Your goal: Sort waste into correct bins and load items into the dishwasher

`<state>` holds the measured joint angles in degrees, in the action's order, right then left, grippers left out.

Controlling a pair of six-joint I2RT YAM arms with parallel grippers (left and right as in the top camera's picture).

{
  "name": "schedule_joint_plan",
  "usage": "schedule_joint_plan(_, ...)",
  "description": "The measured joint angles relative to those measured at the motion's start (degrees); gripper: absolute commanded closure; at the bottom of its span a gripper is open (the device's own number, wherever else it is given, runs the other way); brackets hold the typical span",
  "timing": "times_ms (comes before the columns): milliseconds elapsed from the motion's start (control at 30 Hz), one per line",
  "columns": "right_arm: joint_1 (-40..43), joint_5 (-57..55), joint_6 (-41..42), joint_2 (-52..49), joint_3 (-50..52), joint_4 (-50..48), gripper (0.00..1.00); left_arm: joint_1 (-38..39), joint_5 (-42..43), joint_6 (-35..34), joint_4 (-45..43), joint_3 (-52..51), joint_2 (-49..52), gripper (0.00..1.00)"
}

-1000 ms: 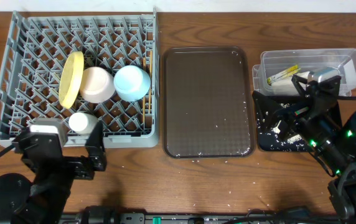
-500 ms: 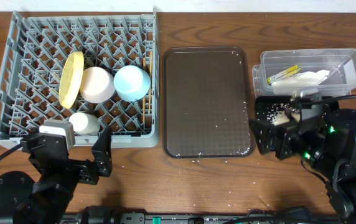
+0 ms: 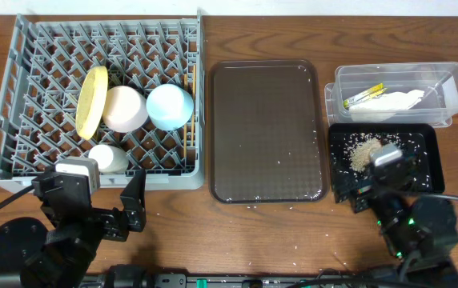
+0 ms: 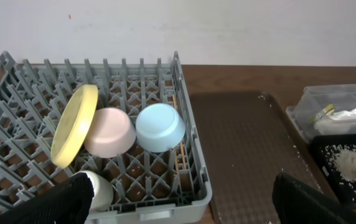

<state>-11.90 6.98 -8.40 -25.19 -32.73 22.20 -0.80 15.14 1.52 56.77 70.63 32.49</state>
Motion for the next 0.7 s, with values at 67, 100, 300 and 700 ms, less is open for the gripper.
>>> schedule_joint_plan(67,0.1,-0.2,-0.2,3.9,5.1,-2.3,0.01,0.0,0.0,0.0,0.0,0.0,0.0,0.07)
schedule_joint_plan(100,0.2,-0.2,-0.2,6.3,7.8,-3.9,0.01,0.0,0.0,0.0,0.0,0.0,0.0,0.07)
schedule_joint_plan(300,2.3,-0.5,1.1,19.2,21.2,-10.1,0.01,0.0,0.0,0.0,0.0,0.0,0.1,0.07)
schedule_joint_plan(700,3.0,-0.6,3.2,24.5,31.7,-20.1,0.01,0.0,0.0,0.0,0.0,0.0,0.1,0.07)
